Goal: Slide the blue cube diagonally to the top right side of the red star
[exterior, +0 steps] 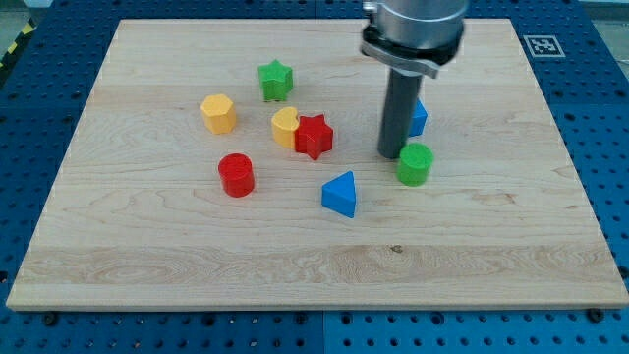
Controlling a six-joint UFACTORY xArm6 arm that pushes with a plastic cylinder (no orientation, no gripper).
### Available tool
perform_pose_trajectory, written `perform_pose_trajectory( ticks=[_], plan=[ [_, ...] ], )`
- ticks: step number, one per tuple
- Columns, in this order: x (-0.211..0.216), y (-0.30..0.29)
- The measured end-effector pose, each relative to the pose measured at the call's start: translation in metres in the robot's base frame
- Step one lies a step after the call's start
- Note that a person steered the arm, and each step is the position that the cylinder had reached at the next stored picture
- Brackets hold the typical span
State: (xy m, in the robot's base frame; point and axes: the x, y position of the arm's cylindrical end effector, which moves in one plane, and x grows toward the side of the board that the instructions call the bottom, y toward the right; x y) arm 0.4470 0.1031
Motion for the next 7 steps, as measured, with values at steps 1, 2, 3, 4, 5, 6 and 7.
perform_pose_trajectory(
  ticks=[1, 2, 3, 4, 5, 6, 7],
  plan=[
    [0.0, 0.032],
    [0.0, 0.035],
    [-0.001, 0.021],
    [-0.016, 0.011],
    [-0.033, 0.011],
    [-0.048, 0.011],
    [-0.053, 0.011]
  ],
)
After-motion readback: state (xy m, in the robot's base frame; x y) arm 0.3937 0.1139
